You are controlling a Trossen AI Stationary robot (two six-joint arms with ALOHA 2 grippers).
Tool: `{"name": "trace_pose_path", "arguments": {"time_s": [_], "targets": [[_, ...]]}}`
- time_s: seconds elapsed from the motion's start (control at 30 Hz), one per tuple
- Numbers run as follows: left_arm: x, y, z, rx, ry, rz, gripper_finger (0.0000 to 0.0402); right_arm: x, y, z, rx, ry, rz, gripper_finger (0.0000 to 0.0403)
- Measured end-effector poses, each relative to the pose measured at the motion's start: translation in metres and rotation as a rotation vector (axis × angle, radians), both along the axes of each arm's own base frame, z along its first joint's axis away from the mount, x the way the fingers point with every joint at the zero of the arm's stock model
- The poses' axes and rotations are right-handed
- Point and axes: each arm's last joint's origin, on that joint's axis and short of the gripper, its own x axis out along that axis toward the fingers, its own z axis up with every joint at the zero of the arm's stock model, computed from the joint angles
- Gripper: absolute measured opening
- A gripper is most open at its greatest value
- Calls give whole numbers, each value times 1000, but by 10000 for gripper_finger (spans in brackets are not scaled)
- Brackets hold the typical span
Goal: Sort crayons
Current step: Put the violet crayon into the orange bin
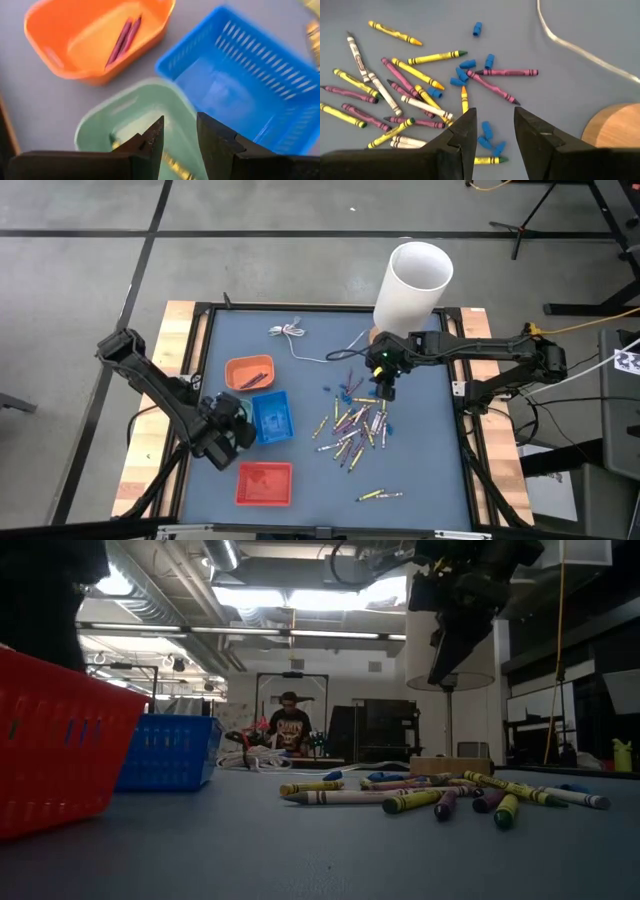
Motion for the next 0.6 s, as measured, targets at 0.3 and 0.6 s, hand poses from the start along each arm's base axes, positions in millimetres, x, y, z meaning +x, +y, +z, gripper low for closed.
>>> {"name": "trace_pose_path", "arguments": {"time_s": [0.3,0.6], "targets": [[-9,15,32,109,-244,-51,100,13,-2,9,-30,-168,3,129],[-5,28,40,258,-305,-49,100,23,-7,19,-203,-289,13,129]]}}
